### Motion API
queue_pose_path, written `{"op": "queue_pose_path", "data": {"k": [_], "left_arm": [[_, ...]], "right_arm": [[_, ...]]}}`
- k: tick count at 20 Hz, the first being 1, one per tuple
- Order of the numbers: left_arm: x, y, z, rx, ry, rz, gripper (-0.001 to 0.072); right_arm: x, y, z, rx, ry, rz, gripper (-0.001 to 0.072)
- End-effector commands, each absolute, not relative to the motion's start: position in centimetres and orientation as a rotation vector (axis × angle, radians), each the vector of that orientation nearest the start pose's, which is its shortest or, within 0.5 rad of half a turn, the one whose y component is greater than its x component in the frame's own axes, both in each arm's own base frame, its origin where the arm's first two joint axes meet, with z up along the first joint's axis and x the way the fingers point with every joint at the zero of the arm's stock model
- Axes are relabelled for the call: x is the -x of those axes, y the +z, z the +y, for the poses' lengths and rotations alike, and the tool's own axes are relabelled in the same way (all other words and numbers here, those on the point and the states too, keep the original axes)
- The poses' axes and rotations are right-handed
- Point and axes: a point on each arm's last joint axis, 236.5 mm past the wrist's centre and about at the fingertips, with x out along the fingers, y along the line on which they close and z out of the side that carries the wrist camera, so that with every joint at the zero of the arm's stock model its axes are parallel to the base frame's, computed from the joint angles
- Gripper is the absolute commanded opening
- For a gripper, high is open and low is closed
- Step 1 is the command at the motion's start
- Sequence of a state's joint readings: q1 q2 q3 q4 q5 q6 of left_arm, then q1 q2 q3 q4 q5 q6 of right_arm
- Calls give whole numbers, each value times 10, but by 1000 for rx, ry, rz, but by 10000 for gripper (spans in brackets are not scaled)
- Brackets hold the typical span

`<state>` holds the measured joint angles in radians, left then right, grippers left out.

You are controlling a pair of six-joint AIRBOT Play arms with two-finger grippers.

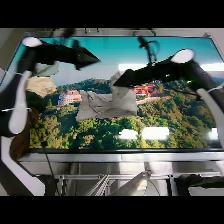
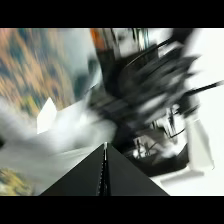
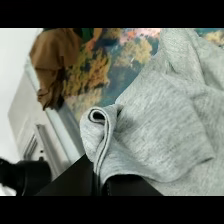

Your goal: Fold the shirts.

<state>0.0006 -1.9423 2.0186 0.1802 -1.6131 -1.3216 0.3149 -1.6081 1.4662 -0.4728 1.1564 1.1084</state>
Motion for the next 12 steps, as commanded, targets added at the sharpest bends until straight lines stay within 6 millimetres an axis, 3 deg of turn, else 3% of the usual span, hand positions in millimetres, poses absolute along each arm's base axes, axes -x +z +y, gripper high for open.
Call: {"op": "queue_pose_path", "data": {"k": [1,4,5,6,7,8,10,12], "left_arm": [[-476,240,-136,787,-1136,859,3],[-464,260,-107,745,-1110,806,3],[-459,265,-106,734,-1114,802,3],[-455,269,-107,721,-1120,799,3],[-451,271,-108,706,-1130,797,3],[-448,272,-109,689,-1141,793,3],[-443,270,-111,675,-1161,807,3],[-442,263,-112,687,-1168,824,3]], "right_arm": [[-402,32,403,-439,986,1066,16],[-382,-14,471,-365,1049,1100,32],[-368,-17,489,-333,1109,1113,306],[-357,-12,499,-312,1160,1119,450],[-351,-1,501,-301,1197,1120,375],[-351,9,494,-283,1218,1124,172],[-364,18,450,-244,1143,1197,143],[-388,18,378,-184,967,1298,102]]}}
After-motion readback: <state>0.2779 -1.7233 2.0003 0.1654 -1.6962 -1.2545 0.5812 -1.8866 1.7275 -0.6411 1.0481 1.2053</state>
